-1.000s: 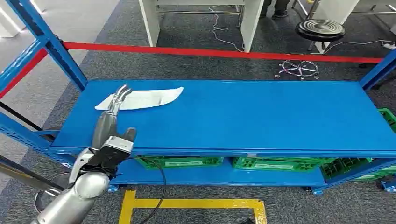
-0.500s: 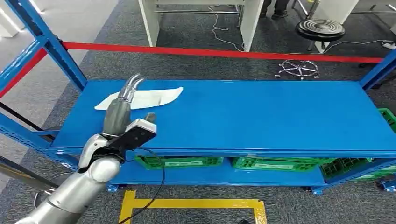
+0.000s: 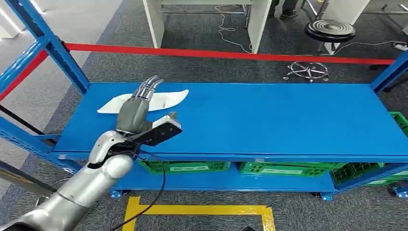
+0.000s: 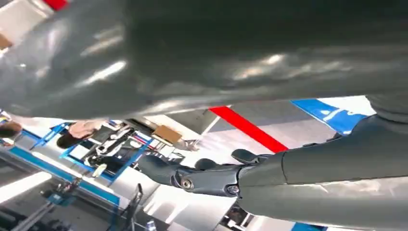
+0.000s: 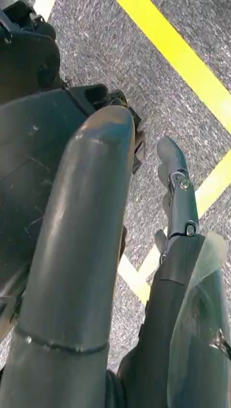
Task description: Take the parts from the cabinet and place them on the table.
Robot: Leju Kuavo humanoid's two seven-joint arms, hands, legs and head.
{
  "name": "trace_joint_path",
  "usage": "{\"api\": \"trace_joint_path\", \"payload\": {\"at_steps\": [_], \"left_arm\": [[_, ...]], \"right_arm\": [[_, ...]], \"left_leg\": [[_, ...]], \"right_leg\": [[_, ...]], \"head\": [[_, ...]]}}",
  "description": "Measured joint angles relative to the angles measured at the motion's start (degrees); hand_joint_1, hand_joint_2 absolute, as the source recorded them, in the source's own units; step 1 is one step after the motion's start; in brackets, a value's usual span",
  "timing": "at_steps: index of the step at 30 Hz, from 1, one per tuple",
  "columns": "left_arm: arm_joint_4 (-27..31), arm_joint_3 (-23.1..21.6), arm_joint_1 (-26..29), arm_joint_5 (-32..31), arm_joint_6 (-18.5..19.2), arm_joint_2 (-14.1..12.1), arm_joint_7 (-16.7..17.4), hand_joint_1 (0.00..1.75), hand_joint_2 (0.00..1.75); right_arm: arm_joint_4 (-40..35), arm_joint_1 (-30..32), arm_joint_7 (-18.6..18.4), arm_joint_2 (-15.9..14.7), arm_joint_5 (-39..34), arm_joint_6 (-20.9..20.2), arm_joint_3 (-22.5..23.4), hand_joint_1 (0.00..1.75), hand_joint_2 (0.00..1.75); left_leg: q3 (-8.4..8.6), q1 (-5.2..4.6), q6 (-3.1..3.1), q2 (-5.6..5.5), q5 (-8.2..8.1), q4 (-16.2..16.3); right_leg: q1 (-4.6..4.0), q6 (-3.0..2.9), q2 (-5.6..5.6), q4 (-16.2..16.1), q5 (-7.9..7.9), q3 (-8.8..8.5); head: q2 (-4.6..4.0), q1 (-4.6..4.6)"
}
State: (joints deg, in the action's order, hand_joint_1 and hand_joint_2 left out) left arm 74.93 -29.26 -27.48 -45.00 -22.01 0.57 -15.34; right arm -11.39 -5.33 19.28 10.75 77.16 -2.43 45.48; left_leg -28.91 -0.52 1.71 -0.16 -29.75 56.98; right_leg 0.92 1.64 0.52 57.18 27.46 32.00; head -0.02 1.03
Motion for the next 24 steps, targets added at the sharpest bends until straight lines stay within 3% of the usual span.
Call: {"api": "trace_joint_path", "payload": {"at_steps": [5,24], "left_arm": [[-5.18,-0.44,-2.89,-3.57,0.39,0.02,2.97,0.0,1.75],[-23.57,0.0,-12.11,-10.82,0.09,-0.48,8.11,0.0,1.75]], "right_arm": [[0.0,-0.16,-0.35,0.0,0.0,-0.04,-0.28,0.0,0.0],[0.0,-0.37,-1.09,0.07,0.5,-0.22,-1.97,0.0,0.0]], "left_leg": [[0.0,0.0,0.0,0.0,0.0,0.0],[-0.01,0.0,0.0,0.0,0.02,0.01]], "right_leg": [[0.0,0.0,0.0,0.01,0.0,0.0],[0.0,0.0,0.0,0.07,-0.01,0.0]], "head": [[0.0,0.0],[0.0,-0.02]]}}
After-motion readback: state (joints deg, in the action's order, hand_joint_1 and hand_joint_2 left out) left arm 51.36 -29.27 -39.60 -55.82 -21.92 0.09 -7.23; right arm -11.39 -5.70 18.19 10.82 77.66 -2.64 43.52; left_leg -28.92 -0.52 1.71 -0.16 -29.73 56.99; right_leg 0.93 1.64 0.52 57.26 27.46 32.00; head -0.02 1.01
